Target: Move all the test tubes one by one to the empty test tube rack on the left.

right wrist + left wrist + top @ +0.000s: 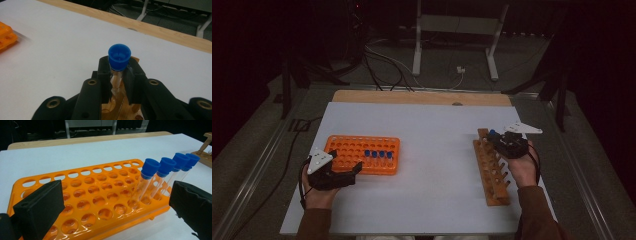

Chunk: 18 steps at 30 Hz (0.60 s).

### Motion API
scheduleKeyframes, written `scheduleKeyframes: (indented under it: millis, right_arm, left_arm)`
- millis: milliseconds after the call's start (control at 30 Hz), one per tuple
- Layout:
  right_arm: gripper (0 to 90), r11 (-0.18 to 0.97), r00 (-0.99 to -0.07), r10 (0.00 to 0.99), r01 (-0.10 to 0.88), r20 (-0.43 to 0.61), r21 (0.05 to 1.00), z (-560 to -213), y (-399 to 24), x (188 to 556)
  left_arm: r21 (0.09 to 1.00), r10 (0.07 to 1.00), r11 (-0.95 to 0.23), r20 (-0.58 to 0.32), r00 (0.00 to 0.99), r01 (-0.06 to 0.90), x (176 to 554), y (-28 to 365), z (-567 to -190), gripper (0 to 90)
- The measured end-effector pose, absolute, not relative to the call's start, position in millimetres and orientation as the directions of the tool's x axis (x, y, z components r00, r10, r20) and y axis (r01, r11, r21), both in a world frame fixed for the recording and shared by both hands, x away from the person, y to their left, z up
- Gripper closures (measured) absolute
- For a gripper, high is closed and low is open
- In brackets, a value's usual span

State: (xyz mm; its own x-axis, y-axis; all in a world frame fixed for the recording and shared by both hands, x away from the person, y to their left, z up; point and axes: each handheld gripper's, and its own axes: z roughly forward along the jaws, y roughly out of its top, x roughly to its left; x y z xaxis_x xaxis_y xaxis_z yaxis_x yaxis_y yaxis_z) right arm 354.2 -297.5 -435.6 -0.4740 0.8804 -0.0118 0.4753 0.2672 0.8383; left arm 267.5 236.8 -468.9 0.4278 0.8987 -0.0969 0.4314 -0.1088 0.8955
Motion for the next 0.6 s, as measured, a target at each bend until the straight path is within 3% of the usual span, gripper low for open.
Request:
scheduleKeyframes:
  millis: [600]
  right_arm:
    - [76.7, 0.268, -0.485, 0.875, 0.460, -0.014, 0.846, -418, -299, 351]
  left_arm:
    - [0.901, 0.904, -0.108, -0.086, 0.418, 0.419, 267, 238, -470, 0.6]
